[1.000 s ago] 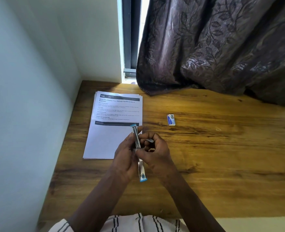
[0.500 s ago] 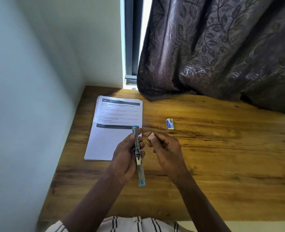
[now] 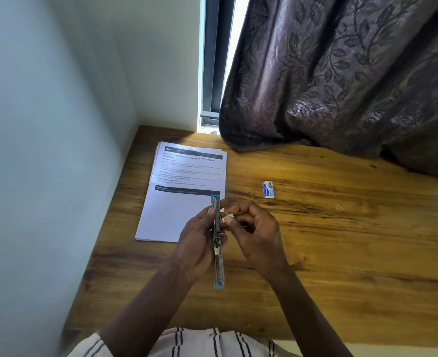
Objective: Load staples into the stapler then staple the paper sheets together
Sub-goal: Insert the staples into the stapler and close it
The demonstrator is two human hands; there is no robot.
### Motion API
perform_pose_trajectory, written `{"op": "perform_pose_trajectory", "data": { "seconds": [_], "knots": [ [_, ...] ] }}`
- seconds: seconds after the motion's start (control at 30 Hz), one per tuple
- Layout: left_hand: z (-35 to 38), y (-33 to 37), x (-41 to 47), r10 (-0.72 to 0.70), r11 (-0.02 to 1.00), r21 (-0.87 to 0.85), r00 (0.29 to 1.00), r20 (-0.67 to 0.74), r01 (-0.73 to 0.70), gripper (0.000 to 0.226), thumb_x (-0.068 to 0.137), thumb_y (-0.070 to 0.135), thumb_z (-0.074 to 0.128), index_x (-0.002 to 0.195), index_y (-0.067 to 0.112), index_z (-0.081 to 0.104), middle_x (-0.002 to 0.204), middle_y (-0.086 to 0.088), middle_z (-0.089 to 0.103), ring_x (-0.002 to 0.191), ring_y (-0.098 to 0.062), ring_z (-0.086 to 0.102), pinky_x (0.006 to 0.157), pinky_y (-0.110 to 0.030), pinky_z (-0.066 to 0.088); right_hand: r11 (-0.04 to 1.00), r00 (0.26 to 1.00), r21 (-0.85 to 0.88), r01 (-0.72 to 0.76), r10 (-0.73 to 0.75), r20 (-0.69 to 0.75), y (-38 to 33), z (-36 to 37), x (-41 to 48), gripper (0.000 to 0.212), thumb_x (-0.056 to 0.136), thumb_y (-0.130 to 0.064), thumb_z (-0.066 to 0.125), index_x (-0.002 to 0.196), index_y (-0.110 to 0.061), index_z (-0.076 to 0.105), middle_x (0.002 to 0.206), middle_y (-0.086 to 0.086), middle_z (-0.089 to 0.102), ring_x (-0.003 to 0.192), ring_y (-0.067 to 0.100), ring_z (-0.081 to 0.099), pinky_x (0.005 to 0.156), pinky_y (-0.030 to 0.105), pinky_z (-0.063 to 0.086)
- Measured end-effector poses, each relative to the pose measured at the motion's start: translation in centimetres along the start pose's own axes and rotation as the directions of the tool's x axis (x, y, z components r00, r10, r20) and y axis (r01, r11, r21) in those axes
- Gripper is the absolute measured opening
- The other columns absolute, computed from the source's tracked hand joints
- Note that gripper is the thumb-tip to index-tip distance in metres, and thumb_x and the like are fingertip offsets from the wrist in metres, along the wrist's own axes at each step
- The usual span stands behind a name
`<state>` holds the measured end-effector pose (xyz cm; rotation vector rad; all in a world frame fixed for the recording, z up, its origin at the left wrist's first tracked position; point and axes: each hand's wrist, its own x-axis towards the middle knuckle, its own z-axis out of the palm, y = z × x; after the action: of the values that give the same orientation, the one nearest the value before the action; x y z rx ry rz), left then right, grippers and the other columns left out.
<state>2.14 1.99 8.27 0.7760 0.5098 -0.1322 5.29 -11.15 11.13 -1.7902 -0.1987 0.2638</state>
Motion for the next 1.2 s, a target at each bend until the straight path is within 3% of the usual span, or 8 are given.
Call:
{"op": "perform_pose_trajectory", "data": {
  "seconds": [0.13, 0.33, 0.77, 1.2],
  "knots": [
    [-0.2, 0.2, 0.2, -0.006, 1.0, -0.013, 1.0, -0.004, 0.006, 0.034, 0.108, 0.022, 0.047, 0.127, 0.007, 0.071, 0.087, -0.011, 0.064, 0.07, -0.018, 0.055, 0.06, -0.031, 0.049, 1.0, 0.997, -0.005, 0.025, -0.025, 0.077, 0.2, -0.2, 0.4, 0.016, 0.092, -0.006, 0.073, 0.097, -0.021, 0.072, 0.093, -0.003, 0.077, 0.092, 0.013, 0.073, 0.083, 0.034, 0.06],
    [-0.2, 0.4, 0.2, -0.009, 1.0, -0.015, 1.0, -0.02, 0.008, 0.033, 0.108, 0.022, 0.048, 0.124, 0.009, 0.073, 0.084, -0.01, 0.063, 0.069, -0.017, 0.054, 0.06, -0.03, 0.048, 0.998, 0.997, -0.059, 0.027, -0.023, 0.068, 0.7, -0.1, 1.0, 0.013, 0.088, -0.009, 0.077, 0.097, -0.018, 0.076, 0.1, -0.004, 0.075, 0.093, 0.014, 0.072, 0.085, 0.043, 0.061],
    [-0.1, 0.5, 0.3, -0.032, 0.996, -0.08, 0.999, -0.014, 0.031, 0.032, 0.105, 0.021, 0.052, 0.128, 0.007, 0.071, 0.103, -0.013, 0.063, 0.08, -0.015, 0.059, 0.063, -0.029, 0.045, 0.982, 0.988, -0.109, 0.152, -0.154, -0.013, 1.2, 0.5, 1.5, 0.015, 0.089, -0.005, 0.076, 0.101, -0.014, 0.078, 0.092, -0.007, 0.078, 0.086, 0.011, 0.075, 0.077, 0.027, 0.062],
    [-0.2, 0.3, 0.4, -0.049, 0.996, -0.077, 0.998, -0.04, 0.046, 0.031, 0.107, 0.016, 0.049, 0.121, 0.006, 0.075, 0.106, -0.018, 0.065, 0.081, -0.021, 0.058, 0.069, -0.035, 0.047, 0.983, 0.991, -0.123, 0.133, -0.133, 0.008, 1.3, 0.8, 1.7, 0.016, 0.092, -0.006, 0.072, 0.104, -0.016, 0.078, 0.094, -0.008, 0.078, 0.087, 0.011, 0.075, 0.078, 0.034, 0.064]
  ]
}}
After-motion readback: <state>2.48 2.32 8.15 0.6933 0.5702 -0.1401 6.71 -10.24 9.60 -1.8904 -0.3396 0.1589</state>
